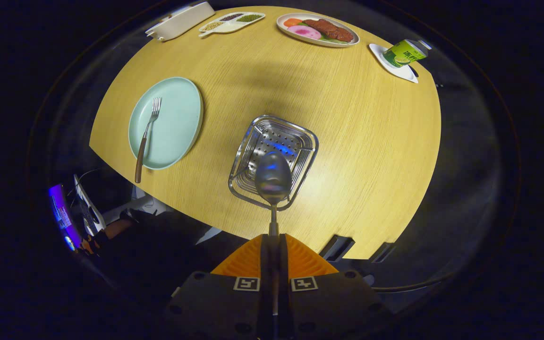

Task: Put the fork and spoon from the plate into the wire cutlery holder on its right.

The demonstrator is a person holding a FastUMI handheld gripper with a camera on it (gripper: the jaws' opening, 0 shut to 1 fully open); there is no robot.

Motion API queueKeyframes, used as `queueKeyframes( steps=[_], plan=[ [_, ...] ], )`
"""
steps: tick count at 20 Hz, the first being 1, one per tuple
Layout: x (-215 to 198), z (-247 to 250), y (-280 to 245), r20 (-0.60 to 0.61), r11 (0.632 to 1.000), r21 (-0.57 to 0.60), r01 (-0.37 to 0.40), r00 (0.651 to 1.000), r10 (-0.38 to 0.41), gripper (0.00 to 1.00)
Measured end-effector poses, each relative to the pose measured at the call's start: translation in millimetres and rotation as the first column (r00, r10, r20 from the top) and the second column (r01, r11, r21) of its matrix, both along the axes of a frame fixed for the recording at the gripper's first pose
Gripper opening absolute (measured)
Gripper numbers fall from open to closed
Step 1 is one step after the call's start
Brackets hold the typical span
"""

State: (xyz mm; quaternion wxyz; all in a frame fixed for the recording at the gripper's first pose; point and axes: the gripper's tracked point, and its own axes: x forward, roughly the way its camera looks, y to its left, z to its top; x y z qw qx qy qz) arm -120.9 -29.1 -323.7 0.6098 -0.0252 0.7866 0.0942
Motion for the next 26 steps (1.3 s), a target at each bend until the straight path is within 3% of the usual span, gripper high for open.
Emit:
queueKeyframes(
  steps=[8, 10, 11, 12, 14, 18, 20, 23, 26],
  plan=[
    [18.8, -2.4, 2.7, 0.038, 0.999, -0.014, 0.036, 0.999, -0.035, 0.20],
    [27.2, 0.4, 3.2, 0.107, 0.999, -0.011, 0.048, 0.993, -0.047, 0.45],
    [34.0, 2.8, 2.7, 0.162, 0.998, -0.011, 0.066, 0.985, -0.063, 0.52],
    [42.8, 5.8, 3.6, 0.228, 0.996, -0.006, 0.090, 0.970, -0.087, 0.59],
    [59.7, 16.9, 8.8, 0.379, 0.992, 0.015, 0.127, 0.917, -0.123, 0.59],
    [91.6, 55.2, 43.0, 0.659, 0.982, 0.099, 0.159, 0.729, -0.185, 0.82],
    [97.8, 71.0, 82.5, 0.714, 0.970, 0.191, 0.153, 0.657, -0.244, 0.81],
    [97.7, 79.5, 141.3, 0.722, 0.952, 0.286, 0.105, 0.630, -0.286, 0.81],
    [96.9, 61.5, 195.2, 0.697, 0.947, 0.317, 0.055, 0.663, -0.272, 0.81]
  ],
)
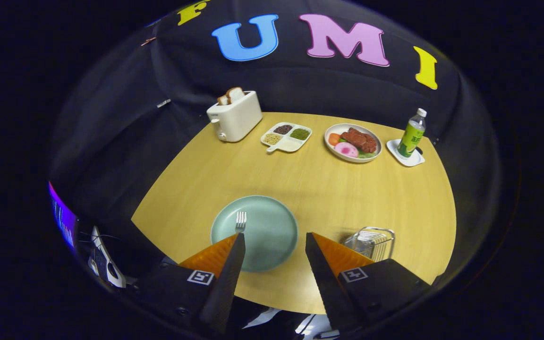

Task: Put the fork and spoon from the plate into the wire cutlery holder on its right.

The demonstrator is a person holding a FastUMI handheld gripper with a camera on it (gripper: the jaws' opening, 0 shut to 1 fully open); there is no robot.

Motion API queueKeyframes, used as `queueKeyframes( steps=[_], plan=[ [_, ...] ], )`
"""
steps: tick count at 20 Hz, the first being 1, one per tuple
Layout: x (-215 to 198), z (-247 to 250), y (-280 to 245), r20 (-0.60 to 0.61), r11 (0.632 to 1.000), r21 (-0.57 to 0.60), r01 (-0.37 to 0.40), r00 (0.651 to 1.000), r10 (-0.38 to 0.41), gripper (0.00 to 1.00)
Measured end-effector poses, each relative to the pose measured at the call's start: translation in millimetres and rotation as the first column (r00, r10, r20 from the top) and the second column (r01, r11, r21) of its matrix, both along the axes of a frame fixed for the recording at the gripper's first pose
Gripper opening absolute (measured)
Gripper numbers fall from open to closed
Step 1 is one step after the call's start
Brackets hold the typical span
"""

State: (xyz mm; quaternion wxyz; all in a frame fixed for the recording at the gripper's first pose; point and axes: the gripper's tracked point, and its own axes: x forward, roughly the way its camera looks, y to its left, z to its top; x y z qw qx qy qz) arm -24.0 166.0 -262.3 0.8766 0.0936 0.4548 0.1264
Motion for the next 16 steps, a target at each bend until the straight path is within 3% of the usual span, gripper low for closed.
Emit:
queueKeyframes(
  steps=[5, 14, 16],
  plan=[
    [-11.6, -49.6, 56.0, -0.102, 0.995, -0.017, -0.098, 0.990, 0.096, 0.80],
    [-20.4, -117.0, 87.9, -0.248, 0.990, -0.062, -0.128, 0.963, 0.109, 0.77],
    [-21.0, -127.4, 89.0, -0.274, 0.988, -0.080, -0.135, 0.956, 0.109, 0.71]
  ],
)
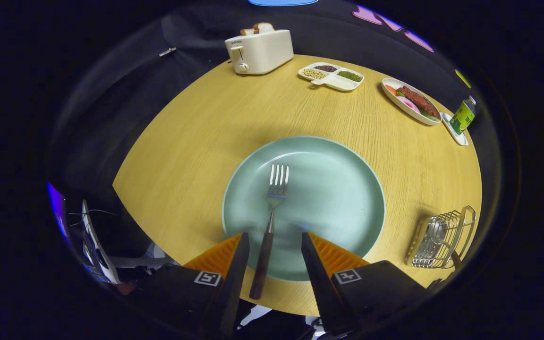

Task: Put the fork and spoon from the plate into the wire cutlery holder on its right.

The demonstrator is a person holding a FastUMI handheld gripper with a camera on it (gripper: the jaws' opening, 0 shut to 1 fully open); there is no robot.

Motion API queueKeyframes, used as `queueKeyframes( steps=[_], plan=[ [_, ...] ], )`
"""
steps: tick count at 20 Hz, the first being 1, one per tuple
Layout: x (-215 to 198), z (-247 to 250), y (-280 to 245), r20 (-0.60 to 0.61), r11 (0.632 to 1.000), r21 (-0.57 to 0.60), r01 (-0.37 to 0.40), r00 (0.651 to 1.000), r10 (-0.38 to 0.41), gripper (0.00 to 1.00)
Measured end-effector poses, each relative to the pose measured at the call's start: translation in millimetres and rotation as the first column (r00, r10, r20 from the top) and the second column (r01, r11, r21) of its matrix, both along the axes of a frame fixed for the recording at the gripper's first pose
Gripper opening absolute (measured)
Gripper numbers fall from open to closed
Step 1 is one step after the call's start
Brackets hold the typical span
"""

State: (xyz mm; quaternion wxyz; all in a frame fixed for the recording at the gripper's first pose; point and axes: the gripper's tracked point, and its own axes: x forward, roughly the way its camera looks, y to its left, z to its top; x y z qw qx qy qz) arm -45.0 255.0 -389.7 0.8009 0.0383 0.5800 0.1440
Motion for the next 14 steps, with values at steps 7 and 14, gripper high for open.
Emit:
queueKeyframes(
  steps=[7, 14],
  plan=[
    [0.1, -32.5, -6.0, -0.056, 0.998, -0.069, -0.008, 0.998, 0.004, 0.24],
    [5.4, 21.1, -36.5, -0.060, 1.000, -0.021, -0.007, 0.998, 0.005, 0.10]
  ],
)
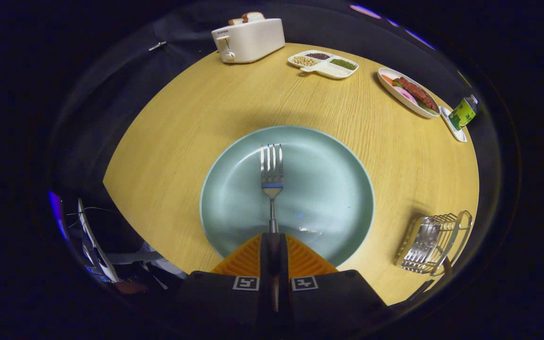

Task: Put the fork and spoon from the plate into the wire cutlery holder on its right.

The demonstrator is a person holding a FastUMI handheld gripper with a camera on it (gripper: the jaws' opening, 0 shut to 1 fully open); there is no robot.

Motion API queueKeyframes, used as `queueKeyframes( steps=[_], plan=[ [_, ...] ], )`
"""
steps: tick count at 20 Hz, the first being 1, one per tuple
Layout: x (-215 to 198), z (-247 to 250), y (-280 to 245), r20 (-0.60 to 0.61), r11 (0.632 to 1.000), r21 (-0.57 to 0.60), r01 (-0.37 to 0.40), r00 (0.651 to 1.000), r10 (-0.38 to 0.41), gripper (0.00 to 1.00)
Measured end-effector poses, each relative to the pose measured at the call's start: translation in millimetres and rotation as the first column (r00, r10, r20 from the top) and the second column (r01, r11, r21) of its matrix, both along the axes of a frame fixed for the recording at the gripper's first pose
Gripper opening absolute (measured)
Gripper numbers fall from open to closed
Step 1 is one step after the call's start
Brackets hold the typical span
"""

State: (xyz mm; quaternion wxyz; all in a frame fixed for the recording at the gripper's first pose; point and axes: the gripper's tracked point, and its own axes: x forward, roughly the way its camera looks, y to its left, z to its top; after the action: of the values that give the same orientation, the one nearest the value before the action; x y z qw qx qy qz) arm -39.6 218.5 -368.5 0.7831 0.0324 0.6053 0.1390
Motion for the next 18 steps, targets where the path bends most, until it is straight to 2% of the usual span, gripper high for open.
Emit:
queueKeyframes(
  steps=[3, 5, 7, 9, 12, 14, 18],
  plan=[
    [0.6, 54.8, -37.5, -0.008, 0.999, 0.051, -0.018, 1.000, 0.018, 0.10],
    [0.1, 87.5, -81.4, -0.021, 0.998, 0.033, -0.049, 0.999, 0.050, 0.10],
    [-2.3, 112.9, -129.2, -0.048, 0.999, 0.003, -0.046, 0.998, 0.046, 0.10],
    [-5.2, 126.1, -169.6, -0.070, 0.998, -0.037, -0.054, 0.996, 0.051, 0.10],
    [-25.7, 125.0, -219.1, -0.174, 0.988, -0.109, -0.105, 0.981, 0.085, 0.10],
    [-41.6, 120.2, -236.5, -0.274, 0.982, -0.122, -0.145, 0.956, 0.107, 0.10],
    [-64.1, 97.3, -256.1, -0.462, 0.962, -0.138, -0.238, 0.874, 0.150, 0.10]
  ],
)
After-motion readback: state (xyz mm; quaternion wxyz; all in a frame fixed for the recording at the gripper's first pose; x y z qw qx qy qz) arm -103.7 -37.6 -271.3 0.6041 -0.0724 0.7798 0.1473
